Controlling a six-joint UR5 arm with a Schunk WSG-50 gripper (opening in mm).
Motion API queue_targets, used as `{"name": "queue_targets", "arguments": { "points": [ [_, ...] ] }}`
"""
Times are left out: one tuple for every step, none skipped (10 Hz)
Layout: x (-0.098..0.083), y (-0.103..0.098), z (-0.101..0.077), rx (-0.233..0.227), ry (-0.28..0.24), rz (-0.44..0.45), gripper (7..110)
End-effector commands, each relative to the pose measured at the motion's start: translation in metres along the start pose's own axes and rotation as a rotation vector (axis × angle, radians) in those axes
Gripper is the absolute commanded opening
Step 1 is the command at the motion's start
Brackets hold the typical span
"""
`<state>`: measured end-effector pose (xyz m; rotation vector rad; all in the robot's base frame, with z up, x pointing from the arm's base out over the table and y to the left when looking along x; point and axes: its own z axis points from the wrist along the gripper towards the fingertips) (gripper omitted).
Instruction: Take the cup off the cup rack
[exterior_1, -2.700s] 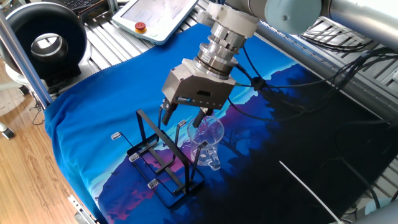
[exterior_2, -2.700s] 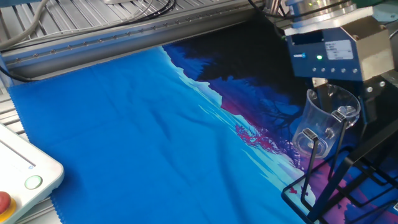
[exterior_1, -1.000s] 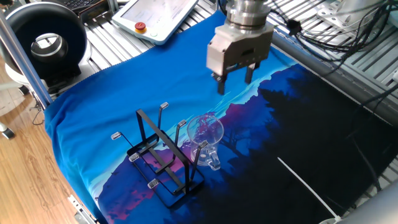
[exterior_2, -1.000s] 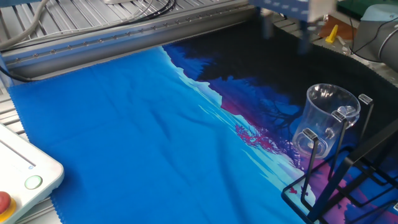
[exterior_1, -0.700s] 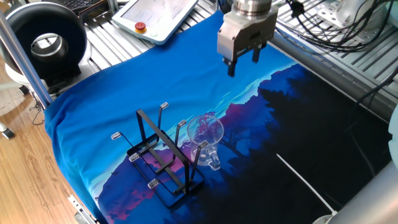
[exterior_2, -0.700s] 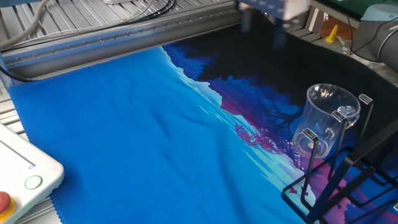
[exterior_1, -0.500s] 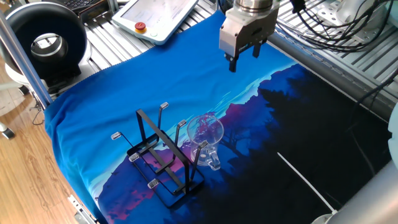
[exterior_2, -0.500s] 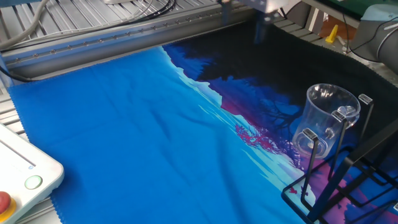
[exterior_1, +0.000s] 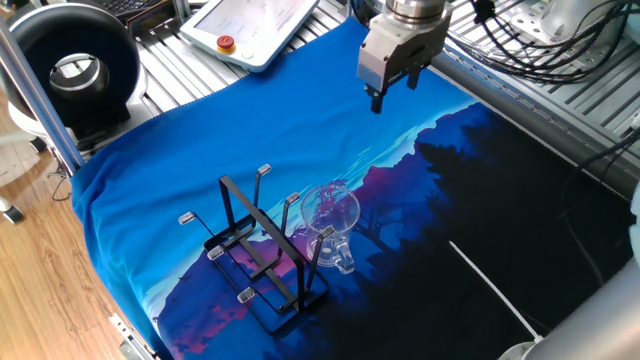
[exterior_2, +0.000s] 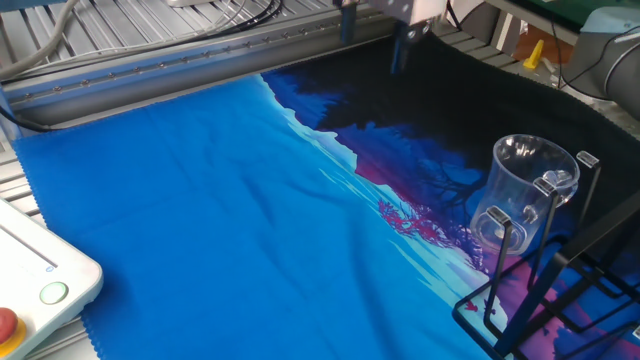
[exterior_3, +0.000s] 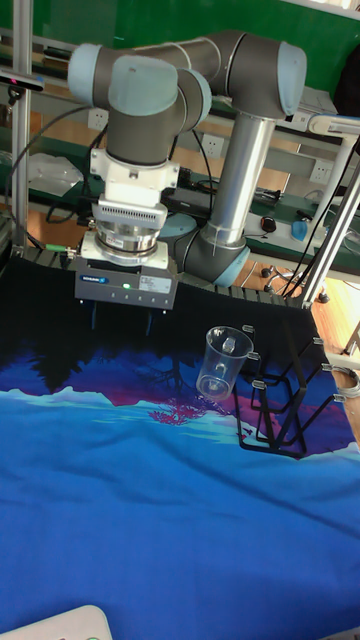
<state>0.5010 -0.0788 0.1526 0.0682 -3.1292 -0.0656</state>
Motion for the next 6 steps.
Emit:
{"name": "queue_targets", "arguments": {
  "points": [
    [-0.027,0.0102,0.0122,-0.02,-0.021,0.006,7],
    [-0.0305,0.0116,0.0131,-0.02,-0.021,0.003,7],
    [-0.0304,0.0107,0.0134,-0.02,-0.017,-0.004,7],
    [-0.0306,0.0076,0.0136,-0.019,-0.01,-0.008,7],
    [-0.0327,0.004,0.0153,-0.022,-0.009,-0.016,7],
    [-0.0336,0.0051,0.0168,-0.034,-0.008,-0.019,7]
  ]
}}
